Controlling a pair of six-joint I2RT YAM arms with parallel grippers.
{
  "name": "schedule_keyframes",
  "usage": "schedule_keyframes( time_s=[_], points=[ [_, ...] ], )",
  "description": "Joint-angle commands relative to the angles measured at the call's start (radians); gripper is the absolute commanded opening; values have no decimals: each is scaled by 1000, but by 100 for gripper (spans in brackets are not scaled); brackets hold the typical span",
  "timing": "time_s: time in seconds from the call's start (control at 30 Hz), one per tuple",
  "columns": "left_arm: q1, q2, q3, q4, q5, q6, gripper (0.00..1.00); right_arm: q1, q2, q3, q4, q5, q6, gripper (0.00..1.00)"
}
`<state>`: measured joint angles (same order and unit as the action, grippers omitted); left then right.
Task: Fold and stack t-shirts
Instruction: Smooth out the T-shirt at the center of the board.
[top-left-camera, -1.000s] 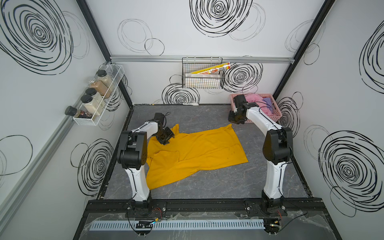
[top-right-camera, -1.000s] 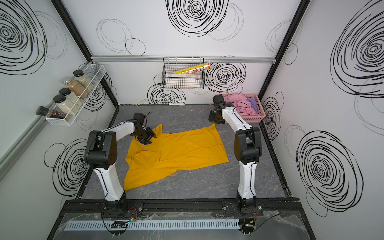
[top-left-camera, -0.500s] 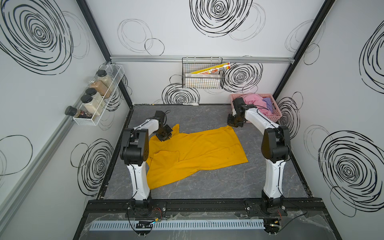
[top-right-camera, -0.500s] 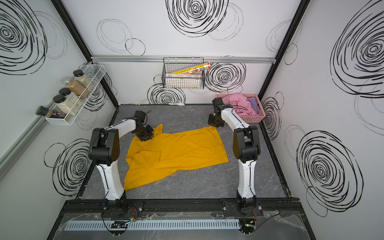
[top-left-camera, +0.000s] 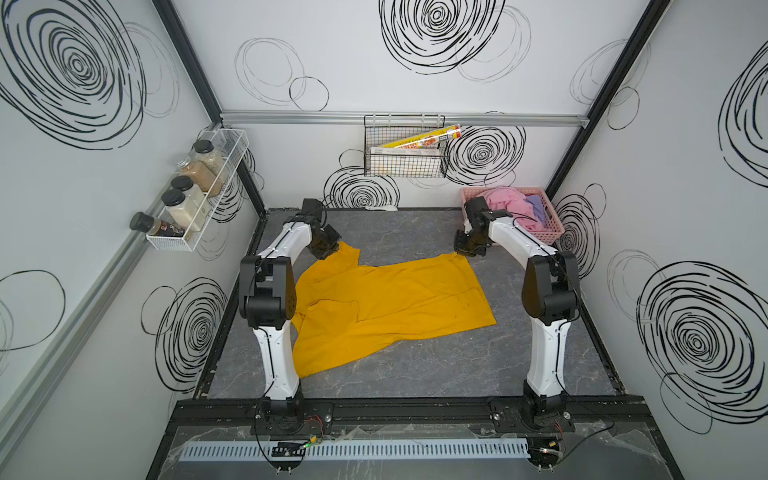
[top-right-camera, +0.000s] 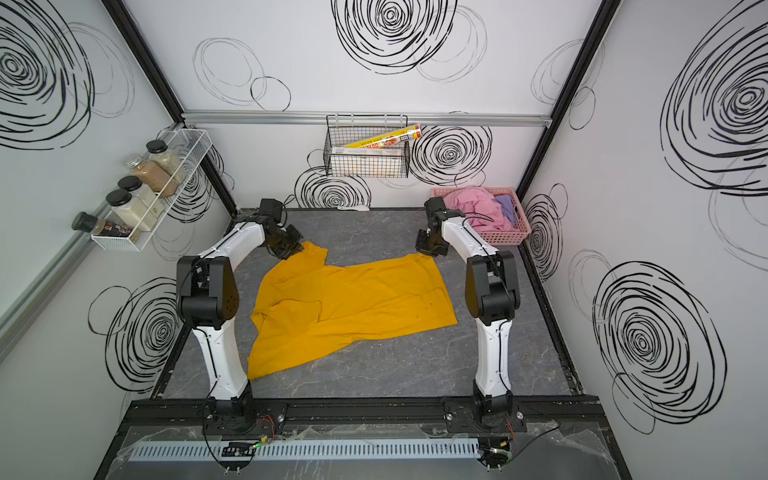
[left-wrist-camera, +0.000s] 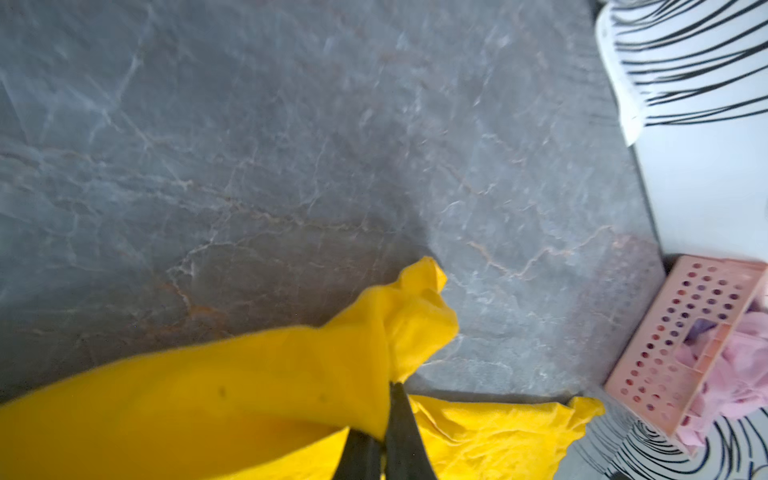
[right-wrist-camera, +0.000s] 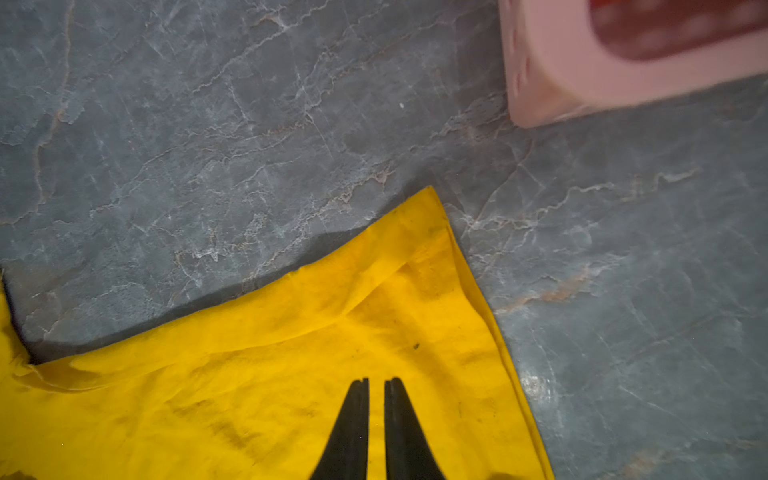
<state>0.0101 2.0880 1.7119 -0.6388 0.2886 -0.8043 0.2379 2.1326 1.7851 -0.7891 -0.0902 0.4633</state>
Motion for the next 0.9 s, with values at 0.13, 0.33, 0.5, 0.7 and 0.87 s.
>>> schedule_keyframes(
  time_s=[0.13, 0.33, 0.5, 0.7, 0.87],
  points=[
    [64, 90, 76, -37, 26, -10, 0, -12, 88, 52, -40, 46, 3, 22],
    [92, 94, 38, -32, 17, -1, 0, -14, 169, 149, -69, 63, 0, 24],
    [110, 95, 1, -21, 14, 10, 0, -15, 227, 227, -89, 61, -3, 24],
    [118, 100, -12, -16, 11, 16, 0, -14, 233, 241, -88, 60, -3, 24],
    [117, 108, -12, -16, 13, 16, 0, -14, 256, 253, -88, 56, -7, 24]
  ],
)
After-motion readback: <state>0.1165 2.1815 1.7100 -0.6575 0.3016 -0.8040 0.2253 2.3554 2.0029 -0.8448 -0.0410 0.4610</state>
